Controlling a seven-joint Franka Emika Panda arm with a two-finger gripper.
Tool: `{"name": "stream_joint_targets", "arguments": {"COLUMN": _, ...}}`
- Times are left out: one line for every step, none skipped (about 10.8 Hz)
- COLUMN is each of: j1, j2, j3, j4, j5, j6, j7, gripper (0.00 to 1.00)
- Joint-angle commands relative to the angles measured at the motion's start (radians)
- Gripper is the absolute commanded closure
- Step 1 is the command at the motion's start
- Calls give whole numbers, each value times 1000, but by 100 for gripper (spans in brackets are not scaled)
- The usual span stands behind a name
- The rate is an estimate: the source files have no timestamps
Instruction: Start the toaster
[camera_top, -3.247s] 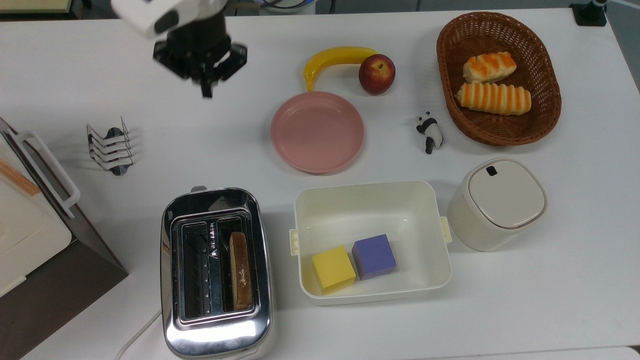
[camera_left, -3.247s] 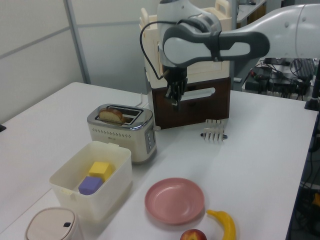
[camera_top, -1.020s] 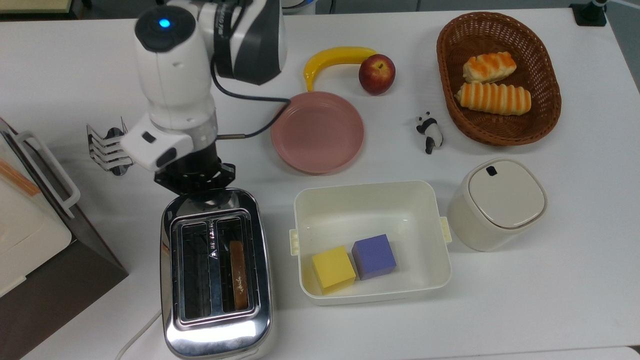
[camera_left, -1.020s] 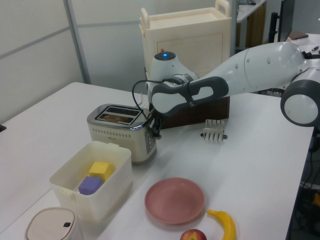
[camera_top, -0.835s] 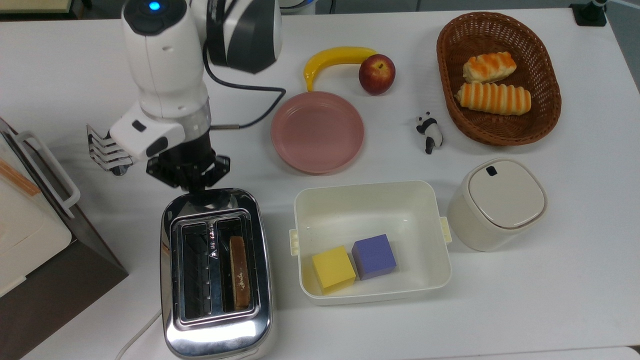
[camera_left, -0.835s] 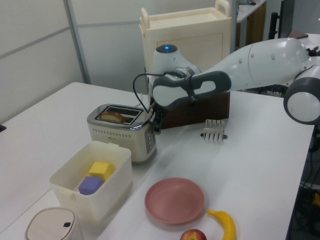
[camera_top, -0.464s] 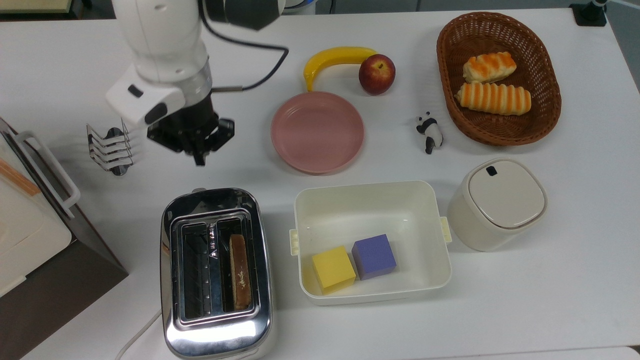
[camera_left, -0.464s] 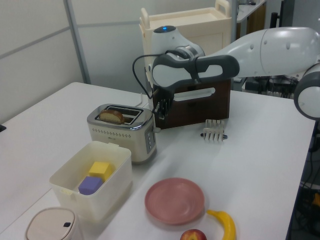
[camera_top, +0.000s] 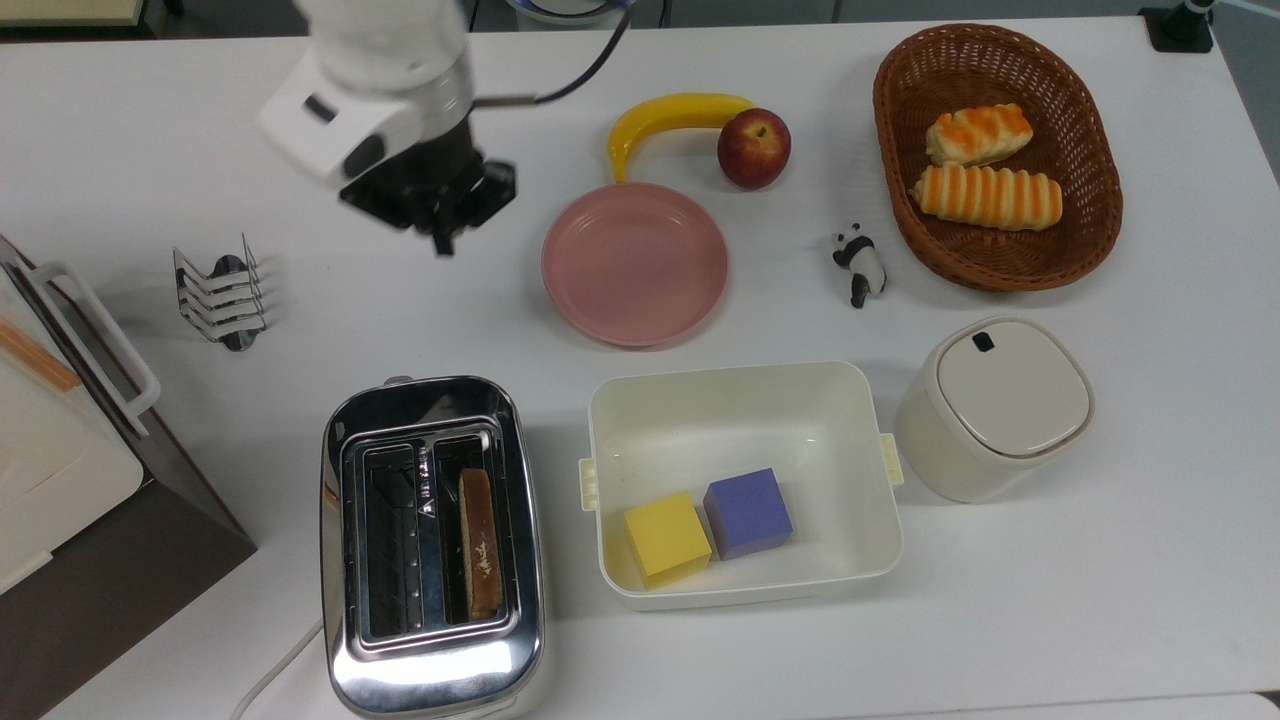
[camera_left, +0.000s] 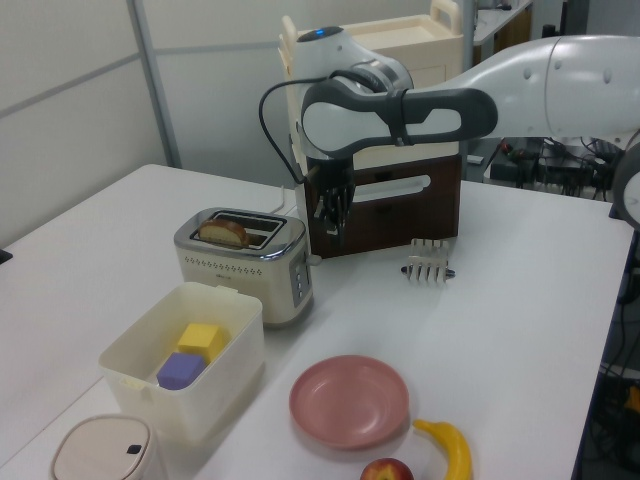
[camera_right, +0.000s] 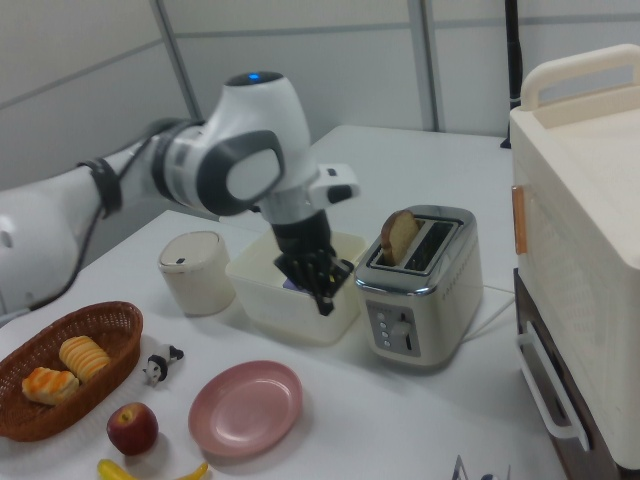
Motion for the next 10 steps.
{"name": "stream_joint_targets", "arguments": {"j1": 48, "j2": -119, "j3": -4, "j4": -39, "j5": -21, "j6": -137, "j7": 29, "gripper": 100}}
{"name": "stream_joint_targets", "arguments": {"j1": 49, "j2": -142, "j3": -4, "j4": -40, "j5": -21, "j6": -166, "j7": 29, "gripper": 95}}
{"name": "stream_joint_targets", "arguments": {"j1": 49, "j2": -165, "j3": -4, "j4": -42, "j5": -23, "j6": -202, "j7": 30, "gripper": 90}}
{"name": "stream_joint_targets", "arguments": {"j1": 48, "j2": -186, "j3": -4, "j4": -52, "j5": -27, "j6": -220, "j7": 30, "gripper": 85}}
{"name": "stream_joint_targets", "arguments": {"j1": 46, "j2": -202, "j3": -6, "j4": -60, "j5": -29, "j6": -222, "j7": 36, "gripper": 72}}
{"name": "stream_joint_targets", "arguments": {"j1": 46, "j2": -203, "j3": -7, "j4": -60, "j5": -29, "j6": -222, "j7": 41, "gripper": 46}}
{"name": "stream_joint_targets", "arguments": {"j1": 46, "j2": -203, "j3": -7, "j4": -60, "j5": -31, "j6": -222, "j7": 41, "gripper": 32}}
{"name": "stream_joint_targets", "arguments": {"j1": 46, "j2": -203, "j3": -7, "j4": -62, "j5": -40, "j6": -222, "j7": 41, "gripper": 4}}
{"name": "stream_joint_targets", "arguments": {"j1": 46, "j2": -203, "j3": -7, "j4": -62, "j5": -50, "j6": -220, "j7": 41, "gripper": 0}}
{"name": "stream_joint_targets", "arguments": {"j1": 45, "j2": -203, "j3": -9, "j4": -62, "j5": -51, "j6": -220, "j7": 43, "gripper": 0}}
